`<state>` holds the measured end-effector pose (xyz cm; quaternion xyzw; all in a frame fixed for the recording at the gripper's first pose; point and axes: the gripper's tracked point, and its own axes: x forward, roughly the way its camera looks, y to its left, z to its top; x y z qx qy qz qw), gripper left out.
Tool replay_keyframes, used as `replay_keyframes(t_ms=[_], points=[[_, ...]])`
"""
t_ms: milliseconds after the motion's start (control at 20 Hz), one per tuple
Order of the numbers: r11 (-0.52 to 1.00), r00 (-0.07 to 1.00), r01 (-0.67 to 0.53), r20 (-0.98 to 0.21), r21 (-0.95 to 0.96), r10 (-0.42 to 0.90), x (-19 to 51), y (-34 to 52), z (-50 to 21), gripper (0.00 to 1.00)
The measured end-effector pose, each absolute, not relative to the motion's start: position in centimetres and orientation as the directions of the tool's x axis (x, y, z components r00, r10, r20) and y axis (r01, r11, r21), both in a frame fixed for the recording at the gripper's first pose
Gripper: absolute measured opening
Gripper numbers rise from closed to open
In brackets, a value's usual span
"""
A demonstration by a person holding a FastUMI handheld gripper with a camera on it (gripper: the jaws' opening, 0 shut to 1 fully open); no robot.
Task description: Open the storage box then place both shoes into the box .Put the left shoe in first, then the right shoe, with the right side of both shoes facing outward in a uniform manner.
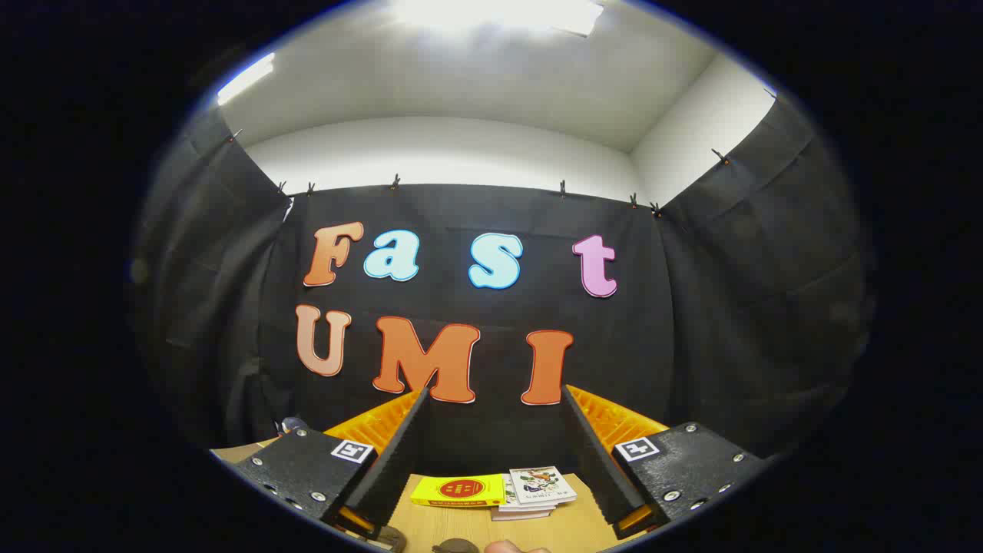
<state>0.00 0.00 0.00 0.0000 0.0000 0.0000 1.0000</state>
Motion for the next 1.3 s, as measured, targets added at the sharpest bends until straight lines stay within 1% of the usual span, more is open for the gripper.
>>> replay_keyframes(t_ms=[300,1300], points=[[1.000,1.000,-0.019,-0.007,-0.017,0.019,-0.4,1.3,0.6,0.99],[0.997,0.999,-0.039,-0.033,-0.059,0.037,-0.4,2.0,0.3,0.98]])
